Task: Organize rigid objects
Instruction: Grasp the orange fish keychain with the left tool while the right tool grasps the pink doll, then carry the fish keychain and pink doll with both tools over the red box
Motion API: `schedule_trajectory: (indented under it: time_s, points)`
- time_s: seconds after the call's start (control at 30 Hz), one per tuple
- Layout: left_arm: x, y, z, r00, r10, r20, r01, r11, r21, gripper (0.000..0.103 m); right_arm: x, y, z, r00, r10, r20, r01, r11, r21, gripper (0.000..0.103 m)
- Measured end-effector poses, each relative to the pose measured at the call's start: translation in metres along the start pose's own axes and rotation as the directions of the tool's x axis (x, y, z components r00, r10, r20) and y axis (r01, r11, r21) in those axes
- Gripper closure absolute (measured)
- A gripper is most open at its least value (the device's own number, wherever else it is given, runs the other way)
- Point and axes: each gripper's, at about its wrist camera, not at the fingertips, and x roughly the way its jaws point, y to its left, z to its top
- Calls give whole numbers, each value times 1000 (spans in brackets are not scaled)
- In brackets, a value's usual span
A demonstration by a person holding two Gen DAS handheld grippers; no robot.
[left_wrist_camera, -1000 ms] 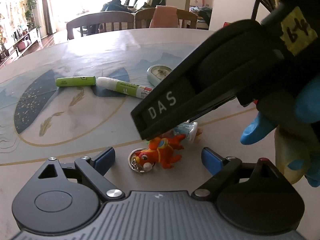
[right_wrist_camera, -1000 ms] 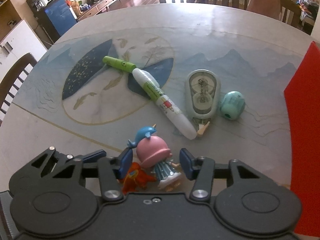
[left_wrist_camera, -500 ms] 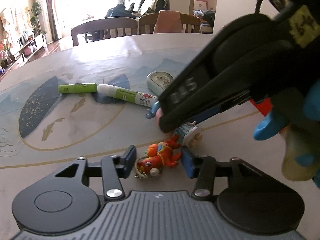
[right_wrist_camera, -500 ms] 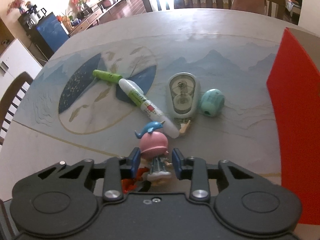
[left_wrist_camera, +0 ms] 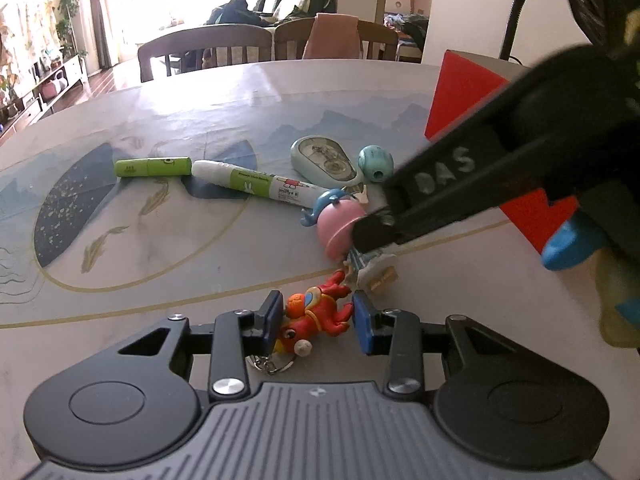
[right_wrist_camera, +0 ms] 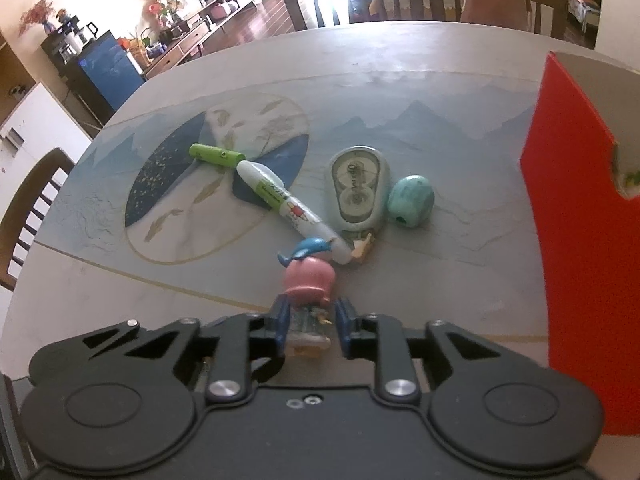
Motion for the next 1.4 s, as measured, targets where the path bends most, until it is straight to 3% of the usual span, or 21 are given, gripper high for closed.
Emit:
schedule_trajectory:
  time_s: [0.3, 0.63, 1.13, 1.4]
  points:
    - [-4, 1, -4, 1000, -12, 3, 12, 1000, 5, 67, 20, 11, 4, 999, -51, -18, 50, 998, -27, 69]
    - [-6, 10, -2, 998, -56, -13, 56, 998, -25, 67, 17, 14, 5, 995, -95, 6, 96, 995, -11, 72]
    - [-12, 40, 5, 986, -154, -67, 144, 982, -124, 67, -73, -10, -21, 995, -63, 76, 53, 990, 131, 73]
    - [-40, 42, 25, 981, -189, -29, 184, 974, -136, 68, -118, -21, -23, 989, -70, 132, 48, 985, 164, 73]
